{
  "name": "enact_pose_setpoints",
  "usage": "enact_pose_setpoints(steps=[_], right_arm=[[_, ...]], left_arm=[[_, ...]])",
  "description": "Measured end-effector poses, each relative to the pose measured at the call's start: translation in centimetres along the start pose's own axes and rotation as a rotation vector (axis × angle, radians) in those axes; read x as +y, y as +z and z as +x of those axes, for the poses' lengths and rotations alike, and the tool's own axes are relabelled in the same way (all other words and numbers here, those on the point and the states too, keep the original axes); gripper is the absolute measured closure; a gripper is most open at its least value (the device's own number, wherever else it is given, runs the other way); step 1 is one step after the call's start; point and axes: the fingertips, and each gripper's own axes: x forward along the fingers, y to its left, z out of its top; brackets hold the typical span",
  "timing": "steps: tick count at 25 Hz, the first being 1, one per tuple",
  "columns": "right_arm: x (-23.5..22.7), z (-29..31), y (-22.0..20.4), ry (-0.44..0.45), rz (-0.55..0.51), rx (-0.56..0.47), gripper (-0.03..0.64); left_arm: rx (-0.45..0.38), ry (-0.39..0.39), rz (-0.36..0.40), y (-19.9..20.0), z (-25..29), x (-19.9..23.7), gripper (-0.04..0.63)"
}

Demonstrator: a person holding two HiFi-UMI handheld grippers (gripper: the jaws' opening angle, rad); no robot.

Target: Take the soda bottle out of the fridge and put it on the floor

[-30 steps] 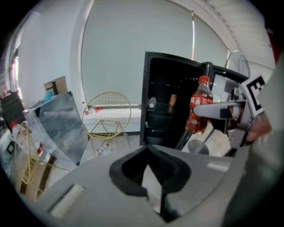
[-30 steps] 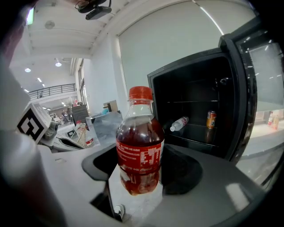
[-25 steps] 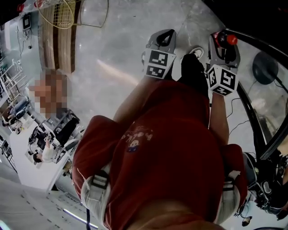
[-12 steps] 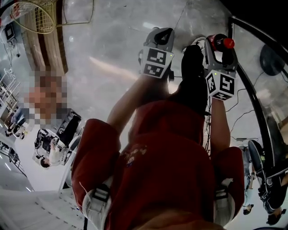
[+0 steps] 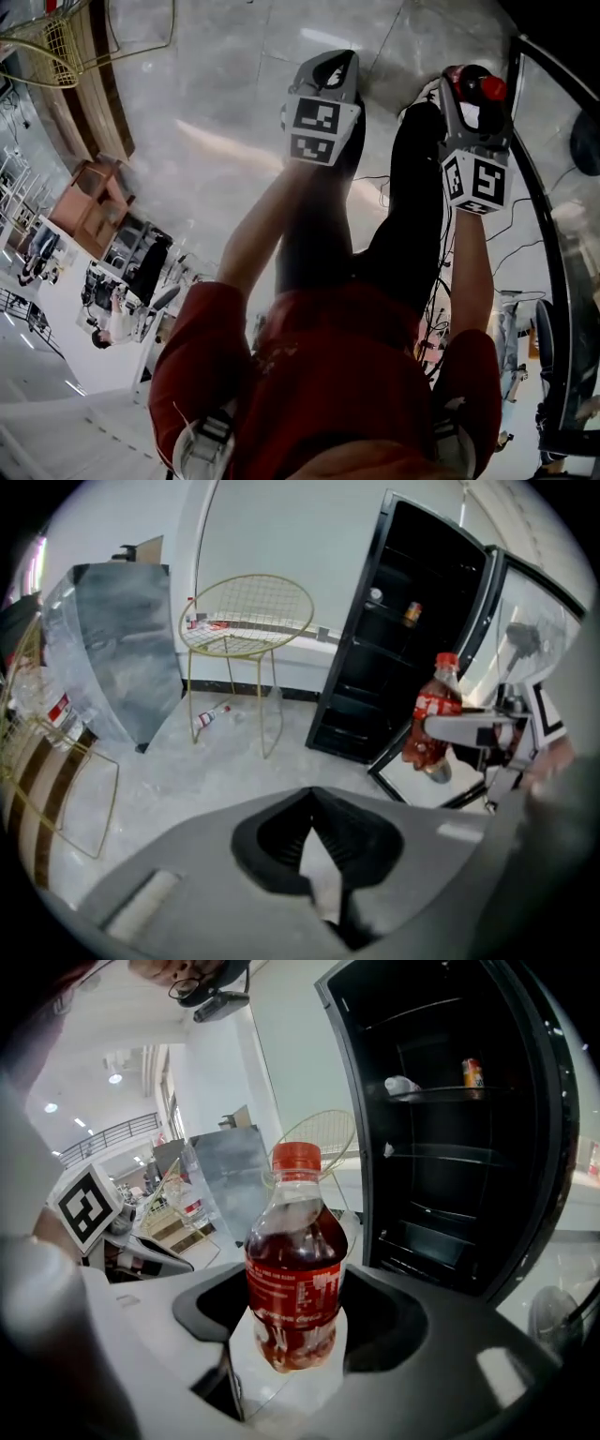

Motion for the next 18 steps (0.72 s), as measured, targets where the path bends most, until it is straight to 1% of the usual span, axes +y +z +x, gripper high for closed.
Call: enact_pose_setpoints(steps=[3,7,9,13,16,18], right_arm=[[-1.4,3.6,-4.0,0.010,0.010,-0.002,0.314],[-3.6,8.2,-9.0,0.027,0.067,0.004,0.314],[-5.1,9.9,-11.3,0.024,0.066,-0.008,0.314],[-6.9,13.8,-15.7,0.025,0.022,-0.023,0.314],[-8.1,17.5,-18.7,0.028,-0.024,-0.024,0.314],[-9.5,19.7,-20.5,0.020,-0.034,-0.032,0.314]], left_arm=[[0.000,-0.011,0.028,-2.7,4.5,0.8,0.595],[-0.022,-0.088,0.006,-6.2,11.3,0.8,0.595],[-0.014,-0.087,0.047,-8.0,15.0,0.8,0.595],[-0.019,-0.093,0.093,-10.9,20.8,2.2,0.595],[-0.043,-0.096,0.136,-11.9,24.7,4.0,0.595],[-0.063,-0.100,0.151,-12.5,27.4,4.8,0.595]])
